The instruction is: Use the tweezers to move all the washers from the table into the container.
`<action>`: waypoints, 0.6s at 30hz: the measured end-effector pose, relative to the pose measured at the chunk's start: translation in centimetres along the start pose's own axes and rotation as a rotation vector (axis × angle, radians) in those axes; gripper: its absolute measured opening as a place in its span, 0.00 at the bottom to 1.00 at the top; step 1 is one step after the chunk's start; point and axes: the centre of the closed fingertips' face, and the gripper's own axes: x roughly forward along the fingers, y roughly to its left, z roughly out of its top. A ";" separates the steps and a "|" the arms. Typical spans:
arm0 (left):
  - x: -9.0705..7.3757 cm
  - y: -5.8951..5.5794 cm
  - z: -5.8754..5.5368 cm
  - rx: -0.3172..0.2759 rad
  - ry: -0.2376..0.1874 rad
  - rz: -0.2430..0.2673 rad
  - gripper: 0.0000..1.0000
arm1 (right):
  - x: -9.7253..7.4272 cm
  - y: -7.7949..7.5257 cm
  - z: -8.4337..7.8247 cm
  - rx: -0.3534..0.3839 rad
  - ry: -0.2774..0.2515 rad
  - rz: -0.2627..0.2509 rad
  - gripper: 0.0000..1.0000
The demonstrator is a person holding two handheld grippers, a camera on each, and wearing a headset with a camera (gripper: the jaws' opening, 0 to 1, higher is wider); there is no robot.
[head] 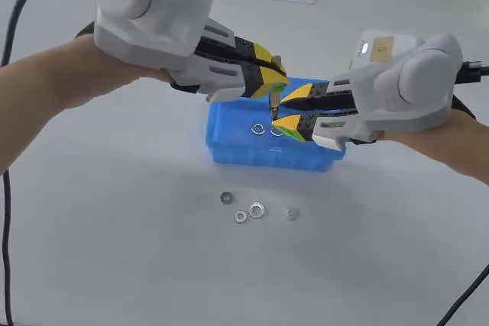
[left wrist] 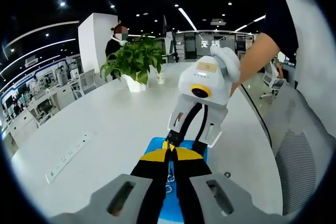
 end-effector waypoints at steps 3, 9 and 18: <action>-0.6 0.2 -0.1 -0.002 0.000 0.014 0.07 | -0.4 -0.2 0.1 0.010 -0.006 -0.017 0.20; -1.8 1.0 0.2 0.001 -0.010 0.060 0.07 | -1.1 0.0 0.2 0.016 -0.008 -0.036 0.21; -3.0 0.8 1.0 0.025 0.001 0.070 0.07 | -2.6 0.2 0.7 0.002 -0.026 -0.068 0.21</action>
